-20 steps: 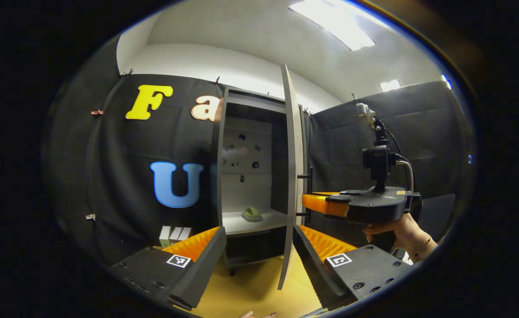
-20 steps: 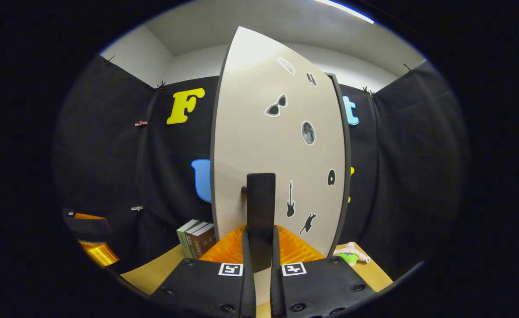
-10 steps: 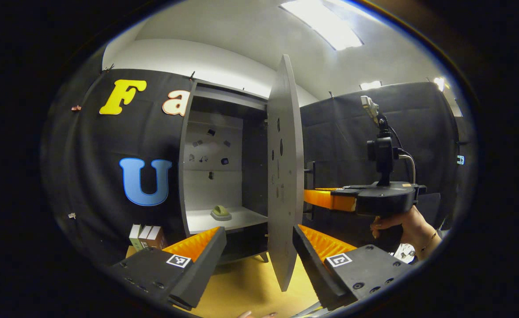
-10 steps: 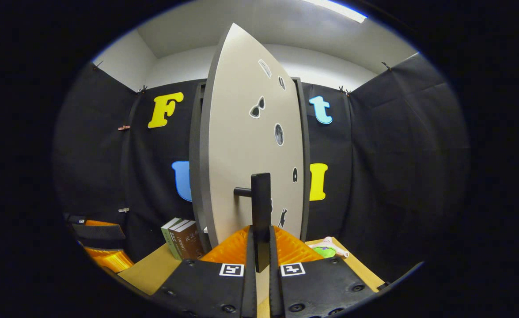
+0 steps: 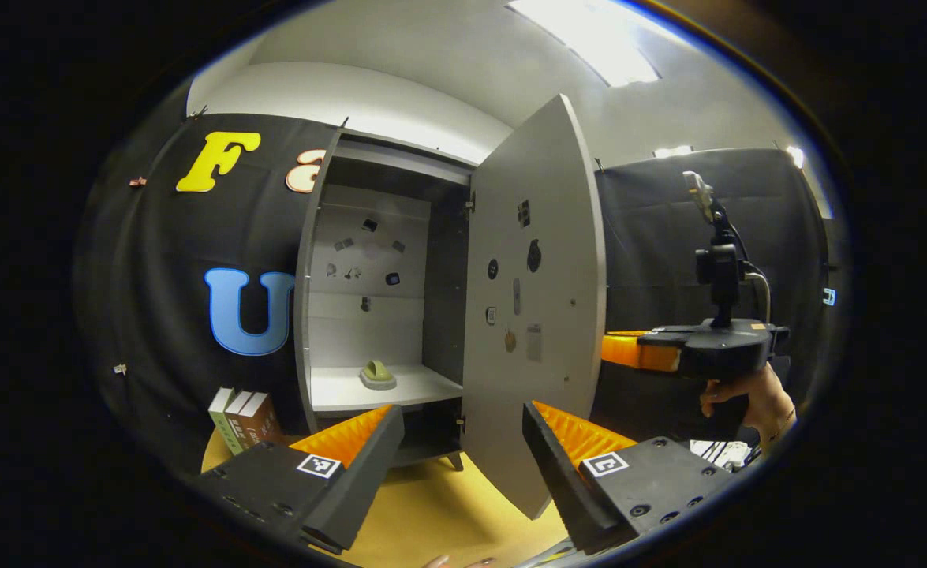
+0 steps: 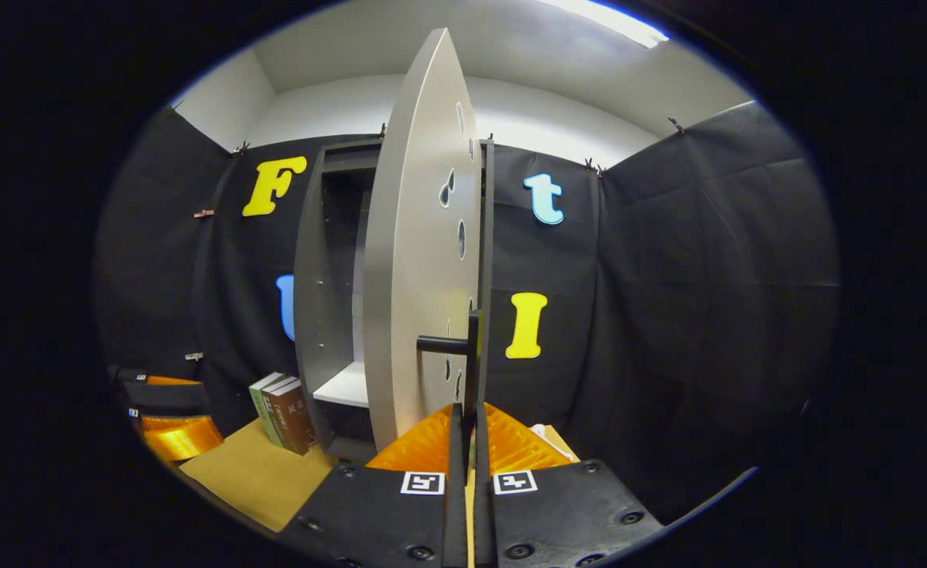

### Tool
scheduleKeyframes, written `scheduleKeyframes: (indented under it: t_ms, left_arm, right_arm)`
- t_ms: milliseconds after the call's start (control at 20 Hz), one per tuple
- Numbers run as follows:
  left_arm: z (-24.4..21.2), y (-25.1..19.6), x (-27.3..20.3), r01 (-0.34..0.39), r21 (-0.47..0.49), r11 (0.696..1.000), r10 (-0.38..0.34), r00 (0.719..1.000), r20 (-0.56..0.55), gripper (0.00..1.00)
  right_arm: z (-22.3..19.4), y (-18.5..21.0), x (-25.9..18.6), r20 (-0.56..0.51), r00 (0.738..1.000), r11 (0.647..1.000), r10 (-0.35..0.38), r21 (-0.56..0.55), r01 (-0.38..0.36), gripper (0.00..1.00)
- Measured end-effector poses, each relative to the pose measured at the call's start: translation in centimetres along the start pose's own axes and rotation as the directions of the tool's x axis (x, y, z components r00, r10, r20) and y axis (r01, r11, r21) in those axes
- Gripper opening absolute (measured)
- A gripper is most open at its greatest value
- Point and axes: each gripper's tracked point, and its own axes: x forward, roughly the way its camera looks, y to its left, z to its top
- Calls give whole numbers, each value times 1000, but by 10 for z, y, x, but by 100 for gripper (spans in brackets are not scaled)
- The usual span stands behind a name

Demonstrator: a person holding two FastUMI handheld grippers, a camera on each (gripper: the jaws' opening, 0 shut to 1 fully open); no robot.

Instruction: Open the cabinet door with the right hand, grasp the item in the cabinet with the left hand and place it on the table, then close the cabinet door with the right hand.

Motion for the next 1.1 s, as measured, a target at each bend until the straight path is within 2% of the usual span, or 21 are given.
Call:
scheduleKeyframes:
  t_ms: [350,550,650,800,900,1100]
  left_arm:
    - [4,-32,43,-125,37,991,124,992,21,97]
    - [6,-43,60,-164,100,981,163,986,19,94]
    - [7,-40,67,-192,106,976,190,981,28,94]
    - [4,-35,79,-183,58,981,183,983,8,93]
    - [5,-20,87,-181,41,983,181,983,-8,93]
    - [-3,13,118,-144,-27,989,142,988,-59,94]
  right_arm:
    - [2,-63,6,-3,999,998,54,15,-54,8]
    - [1,-53,1,-12,981,976,195,106,-193,7]
    - [-1,-61,0,-11,975,970,222,102,-220,7]
    - [-5,-61,-12,-13,966,958,259,127,-256,7]
    - [-3,-68,-23,-2,968,961,250,119,-248,7]
    - [-2,-88,-37,20,989,988,147,52,-147,7]
